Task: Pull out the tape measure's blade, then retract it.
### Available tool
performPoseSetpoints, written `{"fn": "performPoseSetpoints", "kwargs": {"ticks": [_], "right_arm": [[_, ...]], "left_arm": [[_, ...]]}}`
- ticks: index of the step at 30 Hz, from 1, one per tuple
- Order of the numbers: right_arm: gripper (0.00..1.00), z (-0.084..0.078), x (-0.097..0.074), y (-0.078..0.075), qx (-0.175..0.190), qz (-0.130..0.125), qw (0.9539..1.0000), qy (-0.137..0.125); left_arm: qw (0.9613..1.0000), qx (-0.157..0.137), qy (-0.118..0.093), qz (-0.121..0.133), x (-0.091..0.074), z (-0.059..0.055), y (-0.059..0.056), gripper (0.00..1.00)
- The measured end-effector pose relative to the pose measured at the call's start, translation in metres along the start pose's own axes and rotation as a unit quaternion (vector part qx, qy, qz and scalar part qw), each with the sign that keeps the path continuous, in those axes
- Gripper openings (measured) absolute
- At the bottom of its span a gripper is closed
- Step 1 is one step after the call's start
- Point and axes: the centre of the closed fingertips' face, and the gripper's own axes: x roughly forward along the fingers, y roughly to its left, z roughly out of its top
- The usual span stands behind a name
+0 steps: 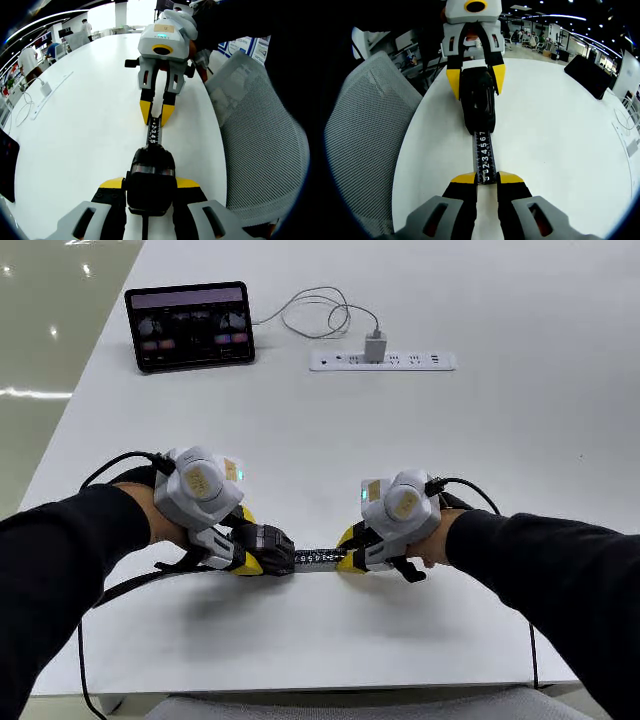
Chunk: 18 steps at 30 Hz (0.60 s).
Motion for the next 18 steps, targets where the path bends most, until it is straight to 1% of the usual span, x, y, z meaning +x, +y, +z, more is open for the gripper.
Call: {"fn": "performPoseSetpoints", "kwargs": {"ticks": [9, 18], "right_arm": [[0.1, -0.0016, -0.0015, -0.0004, -0.004, 0.003, 1.0, 0.003], [0.1, -0.0027, -0.0032, 0.0002, 0.002, 0.003, 1.0, 0.0]], "left_arm": [[1.0, -0.002, -0.001, -0.002, 0.0004, 0.0, 0.0008, 0.31], [1.0, -0.001, -0.001, -0.004, 0.0012, -0.0001, 0.0012, 0.31]]}}
